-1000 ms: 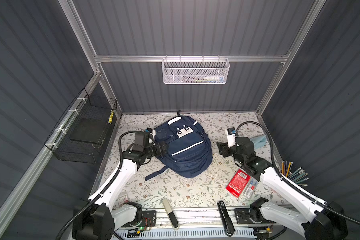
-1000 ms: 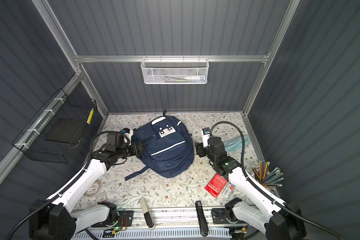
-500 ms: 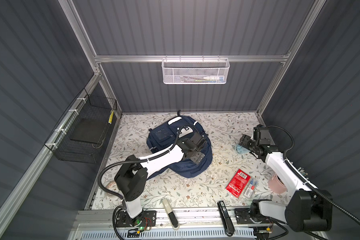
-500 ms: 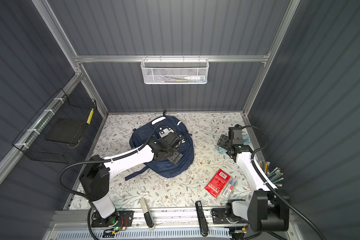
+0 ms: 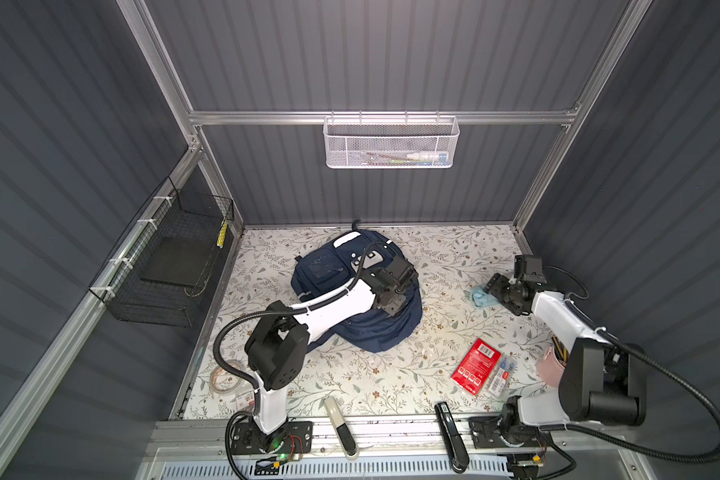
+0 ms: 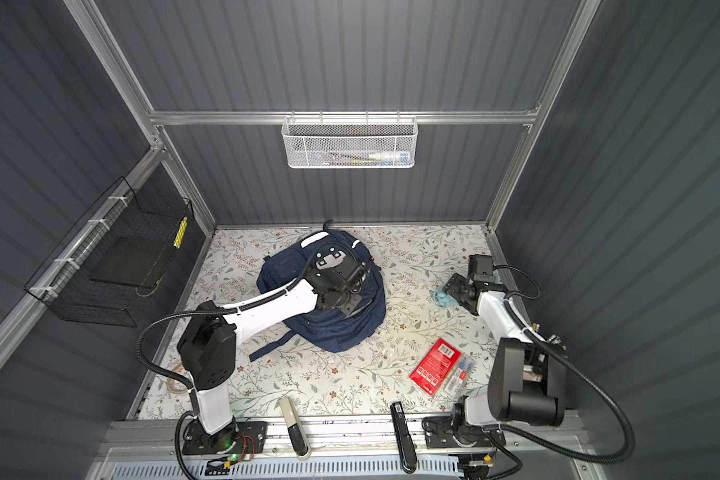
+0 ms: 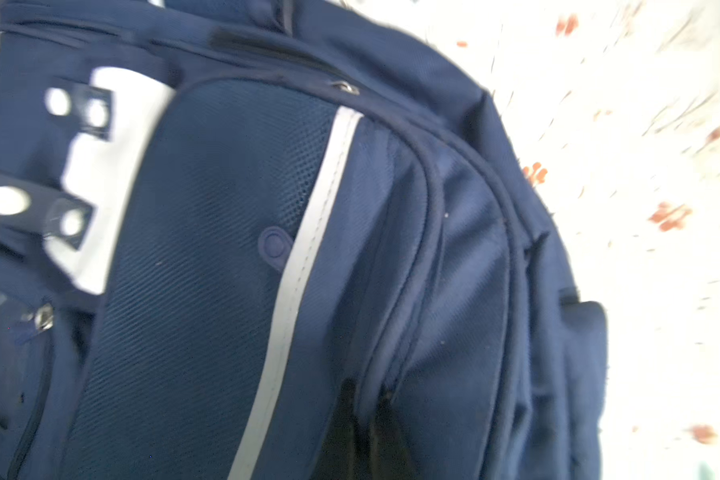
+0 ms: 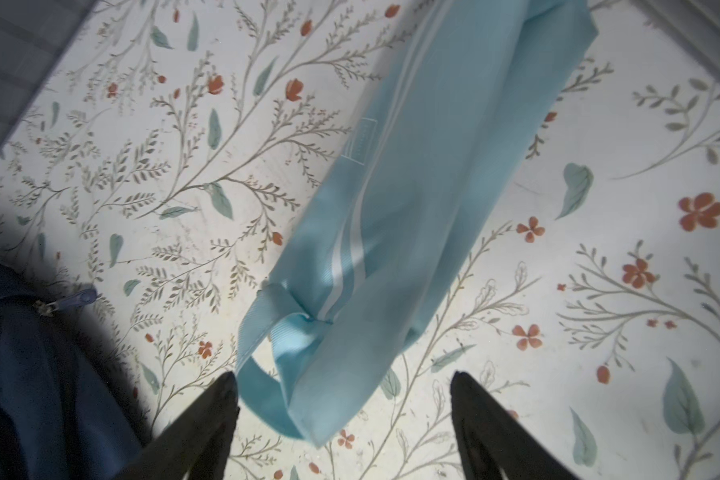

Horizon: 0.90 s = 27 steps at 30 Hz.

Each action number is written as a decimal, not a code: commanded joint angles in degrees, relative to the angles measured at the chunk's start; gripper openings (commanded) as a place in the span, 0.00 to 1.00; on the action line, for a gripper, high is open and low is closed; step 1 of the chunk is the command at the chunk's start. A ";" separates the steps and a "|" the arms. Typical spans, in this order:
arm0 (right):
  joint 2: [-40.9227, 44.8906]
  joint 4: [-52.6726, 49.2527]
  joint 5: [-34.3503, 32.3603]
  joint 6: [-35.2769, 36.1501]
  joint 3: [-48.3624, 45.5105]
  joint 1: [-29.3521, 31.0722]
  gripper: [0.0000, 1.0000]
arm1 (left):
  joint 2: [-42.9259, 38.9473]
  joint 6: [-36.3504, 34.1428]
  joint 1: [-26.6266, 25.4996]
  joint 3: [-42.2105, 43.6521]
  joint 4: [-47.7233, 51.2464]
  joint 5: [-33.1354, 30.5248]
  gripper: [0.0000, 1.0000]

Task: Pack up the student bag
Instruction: 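Grasp and lift the light blue pouch with the right gripper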

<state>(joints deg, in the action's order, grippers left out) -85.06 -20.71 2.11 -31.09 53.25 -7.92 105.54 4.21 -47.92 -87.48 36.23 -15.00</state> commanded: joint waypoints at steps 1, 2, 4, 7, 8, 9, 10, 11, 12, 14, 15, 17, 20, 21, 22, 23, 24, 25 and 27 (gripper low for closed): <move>-4.58 -0.67 2.09 -0.72 3.53 -0.43 0.75 | -9.02 7.36 4.35 -0.57 -1.54 6.48 0.00; -5.82 -0.44 2.72 -0.69 4.01 -0.39 0.71 | -10.48 8.81 5.86 -0.14 -1.81 8.88 0.00; -7.27 0.39 5.54 -0.09 4.37 -0.49 0.47 | -12.96 10.97 8.66 1.33 -3.36 13.05 0.00; -7.21 1.44 10.34 0.39 3.83 -0.29 0.03 | -14.62 12.00 10.13 1.45 -2.82 13.76 0.00; -6.68 1.36 11.63 0.71 3.51 -0.05 0.00 | -14.73 12.06 10.14 1.36 -2.83 13.75 0.00; -5.90 0.89 11.82 1.39 3.49 0.62 0.00 | -14.66 12.26 10.24 1.27 -2.94 14.26 0.00; -5.23 0.21 11.78 2.16 3.52 1.39 0.00 | -14.59 12.63 10.48 1.26 -3.18 14.94 0.00; -4.21 -0.38 12.33 2.97 3.45 2.36 0.00 | -14.27 13.16 10.69 1.10 -3.73 15.77 0.00; -2.86 -0.96 12.46 3.68 3.20 3.29 0.00 | -13.98 13.69 10.90 0.92 -4.10 16.58 0.00; 1.36 -0.58 13.21 5.68 1.92 5.46 0.00 | -13.03 13.98 11.00 0.10 -4.41 16.79 0.00; 4.33 -0.31 13.12 6.55 1.13 7.06 0.00 | -12.44 14.15 11.05 -0.30 -4.41 16.51 0.00; 9.72 -0.21 13.42 7.63 0.16 10.36 0.00 | -11.23 14.43 11.32 -0.99 -4.53 16.41 0.00; 16.03 1.97 16.47 6.89 -1.93 16.59 0.00 | -9.67 15.19 11.71 -2.31 -4.86 17.71 0.00; 16.80 2.46 19.10 6.33 -2.18 18.68 0.00 | -9.28 15.53 11.78 -2.93 -4.69 17.75 0.00; 17.17 3.26 19.57 5.43 -2.48 21.30 0.00 | -9.17 15.89 11.80 -3.57 -4.67 17.75 0.00; 17.10 5.07 20.50 4.41 -2.92 23.99 0.00 | -9.16 16.19 11.83 -4.36 -4.75 17.94 0.00; 16.62 7.03 21.59 3.27 -3.27 26.18 0.00 | -9.13 16.26 11.80 -5.14 -4.75 18.07 0.00; 15.75 9.83 22.89 1.94 -3.57 28.55 0.00 | -8.91 16.28 11.81 -6.45 -4.34 17.85 0.00; 13.85 16.07 25.50 1.06 -3.95 33.23 0.00 | -8.15 15.60 11.80 -9.85 -2.77 17.47 0.00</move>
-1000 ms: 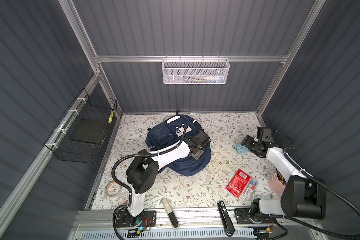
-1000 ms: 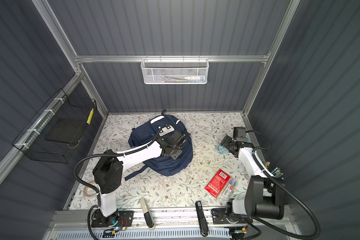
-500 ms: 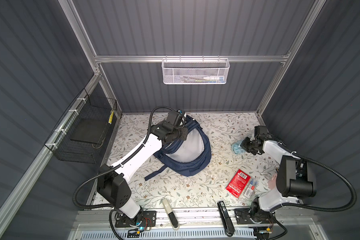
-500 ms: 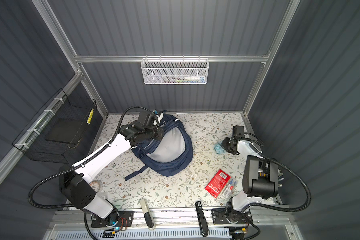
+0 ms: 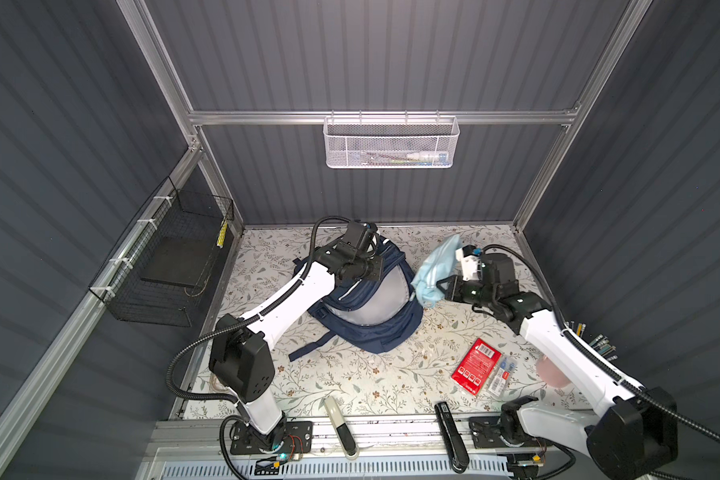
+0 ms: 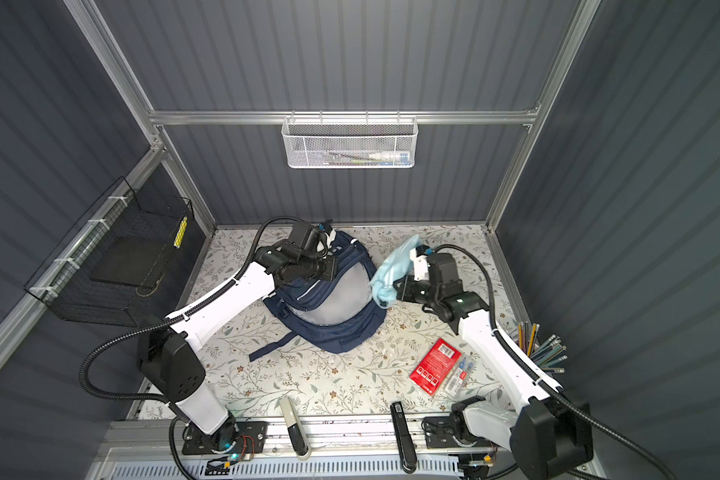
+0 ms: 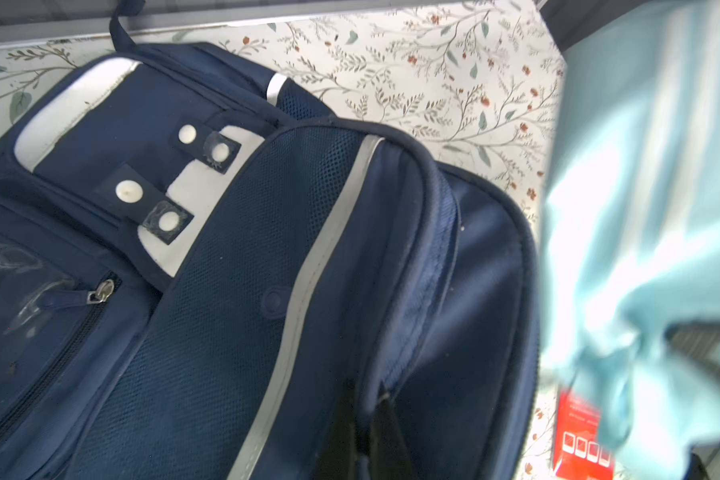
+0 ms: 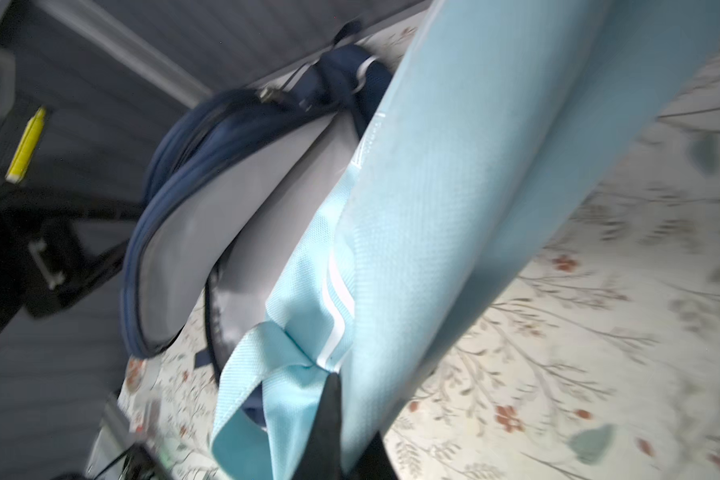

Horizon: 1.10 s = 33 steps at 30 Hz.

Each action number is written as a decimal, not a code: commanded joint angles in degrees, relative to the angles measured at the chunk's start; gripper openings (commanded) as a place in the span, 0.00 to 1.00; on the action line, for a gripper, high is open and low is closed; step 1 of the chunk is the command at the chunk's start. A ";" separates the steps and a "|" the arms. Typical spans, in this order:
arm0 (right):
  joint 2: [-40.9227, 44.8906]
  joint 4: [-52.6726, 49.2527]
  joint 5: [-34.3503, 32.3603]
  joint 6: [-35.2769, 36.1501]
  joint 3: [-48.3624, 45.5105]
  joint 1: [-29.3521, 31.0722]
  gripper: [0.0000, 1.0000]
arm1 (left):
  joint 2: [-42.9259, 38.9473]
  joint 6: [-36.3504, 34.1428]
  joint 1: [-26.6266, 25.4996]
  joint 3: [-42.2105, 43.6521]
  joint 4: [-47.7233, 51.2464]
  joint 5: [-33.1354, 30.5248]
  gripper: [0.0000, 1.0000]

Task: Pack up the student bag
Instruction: 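Grasp and lift the light blue pouch with the right gripper, then insert the pouch into the backpack with the right gripper while left holds it open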

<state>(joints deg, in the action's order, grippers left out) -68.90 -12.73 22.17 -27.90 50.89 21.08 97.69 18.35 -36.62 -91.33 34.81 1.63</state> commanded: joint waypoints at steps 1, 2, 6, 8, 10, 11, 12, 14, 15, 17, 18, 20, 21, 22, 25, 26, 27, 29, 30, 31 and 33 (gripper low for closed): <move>-3.72 10.49 5.94 -1.57 -1.08 6.69 0.00 | 0.24 1.00 0.54 -8.11 0.04 0.67 0.00; -5.23 11.54 5.56 -0.72 0.04 8.96 0.00 | 0.60 0.74 0.50 -9.95 0.96 0.57 0.00; -12.30 19.93 6.32 1.13 3.00 13.11 0.00 | -0.06 0.56 0.54 -12.86 2.18 0.57 0.00; -17.42 26.82 8.30 1.58 4.86 13.20 0.00 | -0.79 1.34 0.45 -13.00 1.85 0.87 0.00; -23.25 29.34 10.40 2.79 9.27 13.40 0.00 | -1.09 1.88 0.54 -13.49 1.85 1.41 0.00; -26.57 29.54 11.38 3.11 12.29 13.71 0.00 | -1.19 2.07 0.50 -13.95 2.05 1.44 0.00; -29.45 29.52 11.65 3.05 14.78 14.04 0.00 | -1.18 2.13 0.54 -14.47 2.46 1.21 0.00; -36.32 29.96 12.19 1.33 19.88 14.35 0.00 | -1.18 2.17 0.50 -15.99 3.67 0.51 0.00; -38.93 30.90 11.84 -0.43 21.52 14.47 0.00 | -1.32 2.26 0.50 -16.31 3.78 0.53 0.00; -44.48 32.68 9.90 -4.21 24.31 14.58 0.00 | -1.64 2.66 0.50 -16.68 3.52 0.76 0.00; -46.52 33.35 8.50 -5.65 25.25 14.69 0.00 | -1.63 2.68 0.50 -16.77 3.43 0.36 0.00; -49.46 33.34 2.02 -7.80 26.28 15.26 0.00 | -1.63 3.05 0.50 -16.52 3.27 0.85 0.00; -50.32 32.35 -0.48 -8.49 26.98 15.39 0.00 | -1.62 3.26 0.50 -16.11 3.03 1.28 0.00; -50.97 31.66 -2.17 -9.22 27.58 15.41 0.00 | -1.84 3.55 0.50 -15.23 2.33 2.04 0.00; -52.69 30.86 -0.09 -8.80 30.49 15.41 0.19 | -2.77 4.92 0.52 -12.16 0.26 2.90 0.00; -53.71 28.60 3.43 -8.64 32.80 15.40 0.28 | -3.15 5.22 0.50 -10.77 -0.83 2.99 0.00; -54.22 26.79 6.41 -8.09 34.55 15.72 0.35 | -3.42 5.46 0.50 -9.48 -1.86 2.86 0.00; -52.18 23.49 5.28 -6.28 33.50 17.02 0.47 | -3.31 6.25 0.50 -6.72 -3.53 2.51 0.00; -49.78 24.01 4.60 -6.26 30.88 17.25 0.50 | -3.21 6.51 0.52 -5.60 -4.32 2.50 0.00; -47.61 25.11 3.65 -7.05 27.32 17.03 0.54 | -3.23 6.97 0.50 -4.21 -5.37 2.66 0.00; -41.70 24.36 1.45 -8.12 20.93 16.36 0.61 | -3.29 7.56 0.54 -1.93 -6.95 2.54 0.00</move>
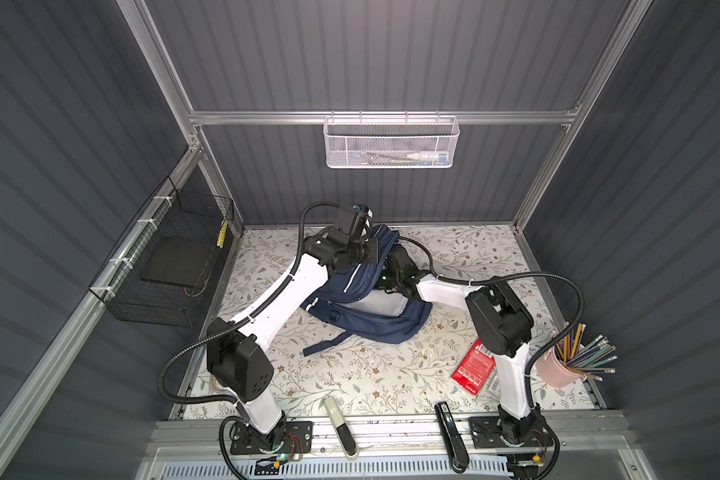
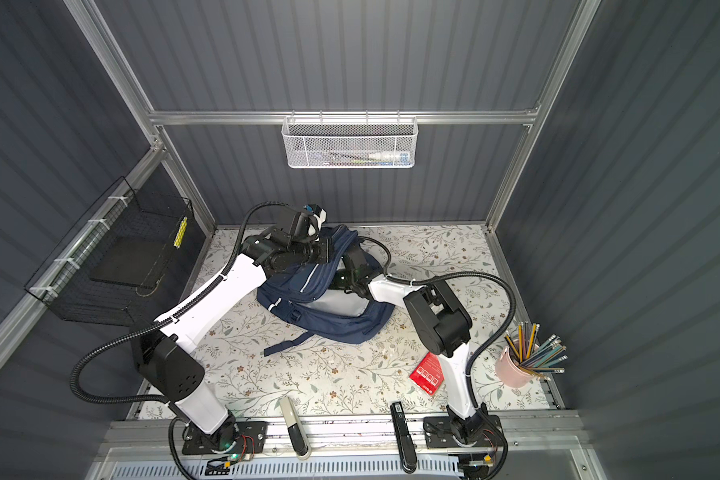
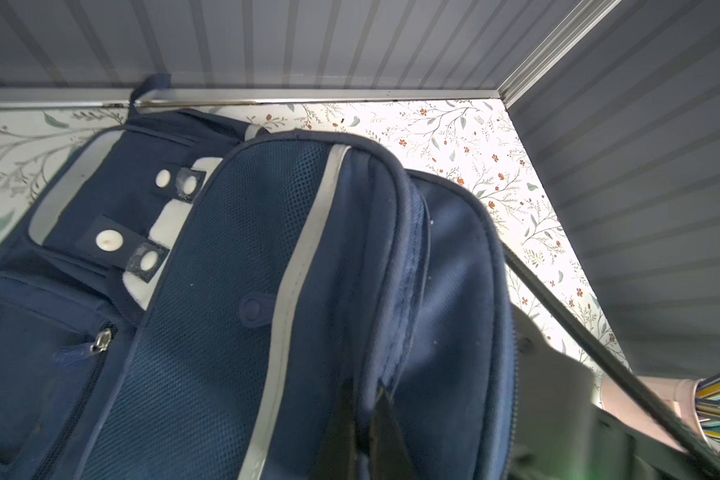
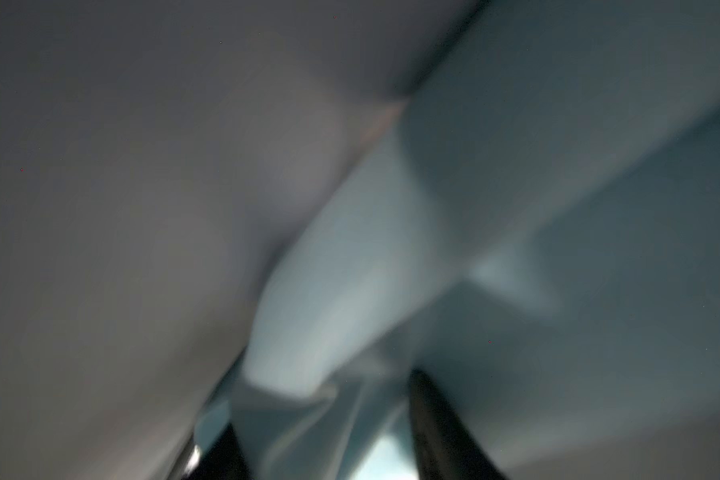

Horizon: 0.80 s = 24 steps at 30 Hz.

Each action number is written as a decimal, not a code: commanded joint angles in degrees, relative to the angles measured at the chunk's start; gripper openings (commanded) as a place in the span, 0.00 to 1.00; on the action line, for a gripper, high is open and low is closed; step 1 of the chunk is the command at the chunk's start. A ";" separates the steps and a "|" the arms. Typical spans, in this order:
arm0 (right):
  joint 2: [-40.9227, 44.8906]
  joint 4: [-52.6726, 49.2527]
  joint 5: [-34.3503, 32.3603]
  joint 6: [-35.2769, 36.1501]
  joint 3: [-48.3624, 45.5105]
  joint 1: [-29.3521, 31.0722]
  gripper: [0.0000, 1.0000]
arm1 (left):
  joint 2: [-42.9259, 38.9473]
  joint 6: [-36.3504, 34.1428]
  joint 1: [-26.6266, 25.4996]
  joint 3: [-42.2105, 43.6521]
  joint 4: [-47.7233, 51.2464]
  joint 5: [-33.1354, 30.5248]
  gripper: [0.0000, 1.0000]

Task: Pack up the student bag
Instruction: 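Insert the pouch into the backpack with the right gripper while left holds it open, then release the pouch and move the right gripper toward the red box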

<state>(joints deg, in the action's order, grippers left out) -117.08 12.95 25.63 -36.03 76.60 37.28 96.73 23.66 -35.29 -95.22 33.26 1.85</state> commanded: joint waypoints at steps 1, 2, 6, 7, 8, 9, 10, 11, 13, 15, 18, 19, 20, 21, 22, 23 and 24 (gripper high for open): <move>9.09 -3.52 -2.58 -0.02 -7.08 -0.42 0.65 | -2.42 2.61 -0.78 2.96 -6.17 2.22 0.00; 11.04 -6.68 -2.95 0.02 -8.56 -0.90 0.68 | -2.38 2.78 -0.75 3.71 -6.78 2.19 0.00; 21.43 -16.25 -10.10 -0.87 -18.13 -2.01 0.72 | -1.21 2.93 -0.76 5.78 -8.05 3.20 0.00; 23.86 -18.32 -11.50 -1.84 -20.66 -1.95 0.73 | -1.00 2.99 -0.79 6.65 -8.67 3.63 0.00; 25.82 -19.67 -11.85 -2.19 -22.70 -1.99 0.73 | -0.95 3.14 -0.76 7.48 -9.39 4.07 0.00; 28.00 -21.51 -12.38 -2.48 -24.66 -1.95 0.73 | -0.93 3.35 -0.81 8.65 -10.28 4.58 0.00; 30.32 -23.21 -13.24 -3.28 -26.53 -1.95 0.73 | -0.93 3.58 -0.81 9.51 -10.90 5.21 0.00; 32.35 -24.50 -13.93 -3.99 -28.32 -1.98 0.73 | -0.94 3.68 -0.83 10.29 -11.23 5.40 0.00; 37.99 -28.74 -17.65 -6.01 -31.90 -1.99 0.75 | -0.77 4.17 -0.84 11.76 -11.84 6.58 0.00; 43.96 -35.84 -25.26 -10.67 -34.36 -2.00 0.82 | -0.75 4.28 -1.01 13.08 -12.07 7.00 0.00; 50.94 -43.73 -26.57 -11.59 -36.91 -3.97 0.88 | -1.32 3.96 -1.82 16.63 -12.87 6.32 0.00; 52.36 -46.70 -27.00 -12.37 -37.28 -5.42 0.89 | -1.46 3.45 -2.40 17.16 -12.83 5.54 0.00; 53.92 -48.09 -26.29 -11.95 -38.18 -6.84 0.89 | -1.54 3.13 -2.82 17.61 -12.69 5.15 0.00; 55.55 -49.00 -25.70 -11.70 -39.46 -8.84 0.90 | -1.72 3.00 -3.02 18.11 -12.96 5.14 0.09; 56.60 -49.79 -24.99 -11.82 -40.89 -11.12 0.90 | -1.88 2.89 -3.12 18.69 -13.33 5.46 0.16; 57.45 -49.86 -23.46 -11.29 -42.12 -13.03 0.90 | -2.06 2.95 -3.12 19.21 -13.56 5.77 0.21; 58.32 -50.84 -22.36 -11.06 -43.03 -15.30 0.90 | -2.31 2.89 -3.28 19.60 -13.53 5.50 0.29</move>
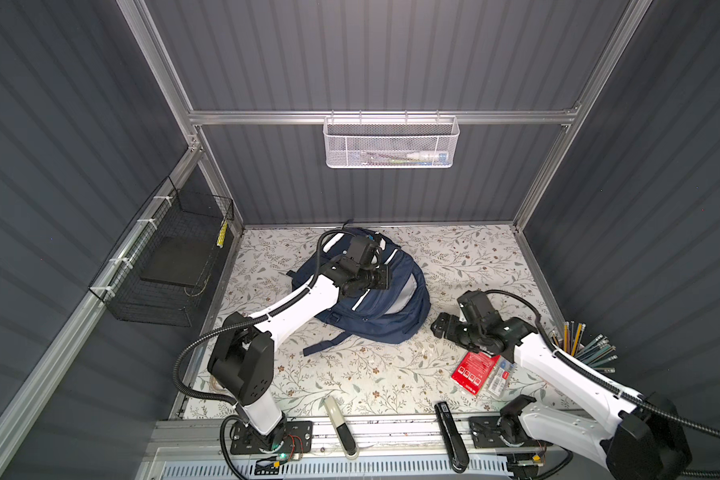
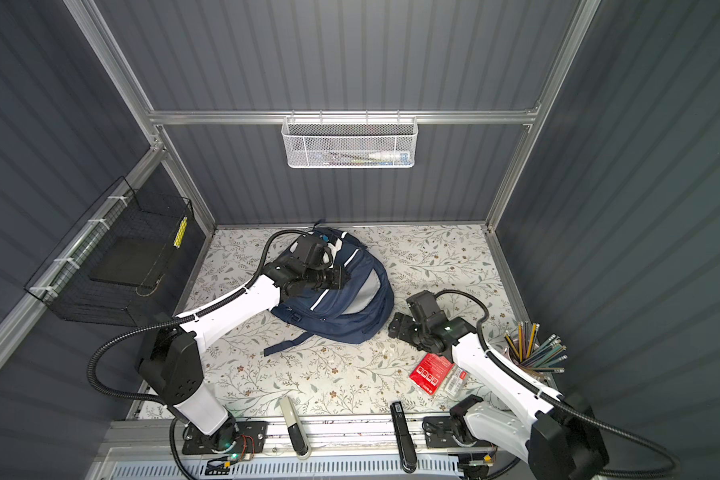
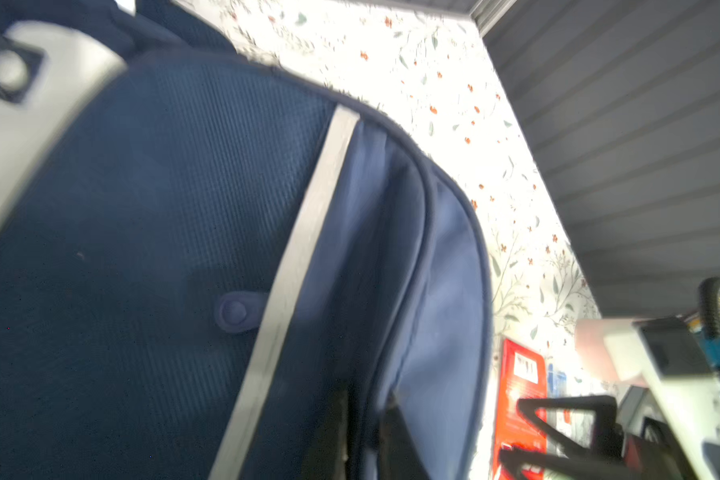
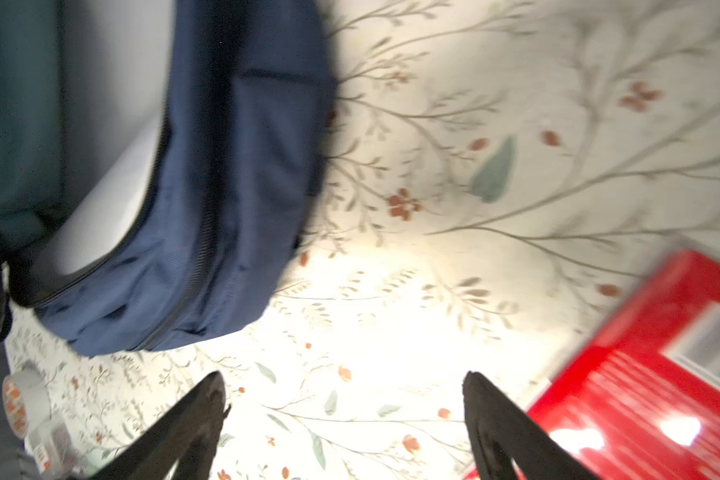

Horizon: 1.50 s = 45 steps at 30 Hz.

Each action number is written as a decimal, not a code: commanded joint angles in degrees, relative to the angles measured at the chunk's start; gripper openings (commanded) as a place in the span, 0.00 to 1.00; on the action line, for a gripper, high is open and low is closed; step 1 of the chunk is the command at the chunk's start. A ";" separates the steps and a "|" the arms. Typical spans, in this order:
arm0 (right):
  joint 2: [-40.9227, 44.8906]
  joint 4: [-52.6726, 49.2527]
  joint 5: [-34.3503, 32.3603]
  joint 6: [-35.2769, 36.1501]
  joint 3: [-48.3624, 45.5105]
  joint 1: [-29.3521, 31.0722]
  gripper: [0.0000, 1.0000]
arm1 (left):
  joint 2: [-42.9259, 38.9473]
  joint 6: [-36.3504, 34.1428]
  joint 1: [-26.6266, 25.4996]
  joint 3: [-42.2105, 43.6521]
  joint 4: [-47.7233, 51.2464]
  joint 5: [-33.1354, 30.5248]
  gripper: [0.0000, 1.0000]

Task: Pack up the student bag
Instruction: 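Release the pouch and move the right gripper toward the red box, then grasp the red M&G card pack with the right gripper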

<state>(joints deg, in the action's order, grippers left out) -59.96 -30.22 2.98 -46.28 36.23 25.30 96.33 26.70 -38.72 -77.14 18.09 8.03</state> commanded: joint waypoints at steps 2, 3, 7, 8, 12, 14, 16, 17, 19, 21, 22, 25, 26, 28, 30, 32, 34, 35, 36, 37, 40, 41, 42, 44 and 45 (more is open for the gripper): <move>2.91 -9.77 0.73 -0.53 -3.72 -5.93 0.90 | -2.54 -0.46 -0.66 1.99 1.96 -1.97 0.44; 3.79 -10.85 0.31 -0.30 -4.10 -6.67 0.90 | -2.74 -0.80 -1.32 1.80 2.61 -3.21 0.51; 4.71 -13.59 -0.94 0.26 -4.99 -8.45 0.94 | -3.08 -1.30 -4.20 0.44 3.79 -5.71 0.63; 4.39 -13.60 -0.87 0.39 -5.25 -8.97 0.94 | -3.01 -1.29 -5.10 -0.19 3.87 -5.94 0.64; 1.57 -11.44 0.46 1.43 -6.88 -11.32 0.94 | -2.06 -1.13 -9.41 -2.69 3.75 -6.59 0.69; -0.04 -11.22 0.71 1.71 -7.05 -12.15 0.94 | -1.61 -0.02 -10.19 -2.87 2.79 -4.73 0.70; -1.10 -11.49 0.60 1.92 -7.47 -12.64 0.94 | -1.37 1.15 -11.16 -2.57 1.83 -3.89 0.70; -1.35 -11.25 0.49 1.77 -7.61 -12.73 0.94 | -1.25 1.18 -11.66 -2.65 1.77 -4.29 0.71; -2.01 -12.18 -1.12 1.22 -7.05 -12.73 0.94 | -0.82 1.15 -13.12 -3.15 2.64 -6.25 0.71; -2.67 -13.33 -2.15 0.16 -6.35 -12.53 0.93 | -0.30 1.12 -13.98 -3.36 3.17 -7.40 0.72; -3.06 -13.91 -2.52 -0.19 -5.97 -12.47 0.93 | 0.02 1.16 -14.31 -3.36 3.40 -7.42 0.72; -6.08 -12.05 -1.47 -0.01 -6.13 -12.47 0.93 | 0.86 1.36 -14.83 -5.65 3.71 -6.71 0.73; -7.20 -10.65 -0.03 0.15 -6.47 -12.47 0.93 | 0.92 1.55 -14.86 -5.52 3.58 -6.26 0.73; -9.22 -4.76 4.08 -0.21 -8.10 -12.42 0.92 | 0.80 1.87 -14.84 -5.00 2.87 -5.95 0.73; -9.70 -1.51 3.04 0.63 -7.16 -10.52 0.92 | 0.53 2.14 -14.82 -4.55 2.30 -5.67 0.74; -10.90 1.00 2.42 1.83 -4.90 -9.36 0.91 | 0.32 2.31 -14.87 -4.42 2.04 -5.31 0.74; -14.09 2.84 4.47 3.30 -1.62 -9.30 0.90 | 0.31 2.37 -14.82 -4.42 2.07 -5.07 0.74; -15.77 4.30 5.85 3.91 -0.47 -9.11 0.90 | 0.23 2.39 -14.87 -4.42 2.07 -4.97 0.74; -17.49 6.23 7.01 4.77 0.84 -8.89 0.89 | 0.17 2.48 -14.82 -4.42 2.13 -4.94 0.73; -19.25 7.03 7.30 5.93 2.26 -8.54 0.89 | 0.02 2.57 -14.86 -4.42 2.00 -5.03 0.73; -21.57 4.28 4.42 7.07 6.11 -8.34 0.89 | 0.14 2.90 -14.81 -4.42 1.51 -5.23 0.73; -20.83 3.53 3.73 7.04 6.31 -8.37 0.89 | 0.40 2.92 -14.82 -4.42 1.46 -4.82 0.72; -19.33 2.94 2.88 6.85 5.95 -8.42 0.89 | 0.79 3.23 -14.87 -4.42 1.26 -4.01 0.70; -15.55 1.60 1.39 7.09 4.90 -9.26 0.90 | 1.29 4.11 -14.94 -2.05 -0.89 -1.37 0.62; -13.79 1.13 1.14 7.82 4.25 -10.26 0.90 | 1.47 4.60 -15.17 -1.44 -3.08 0.12 0.60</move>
<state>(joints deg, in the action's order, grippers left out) -77.56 -25.85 5.93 -40.16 41.41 16.23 96.38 30.09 -53.43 -80.05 18.59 4.36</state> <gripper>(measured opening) 0.901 0.608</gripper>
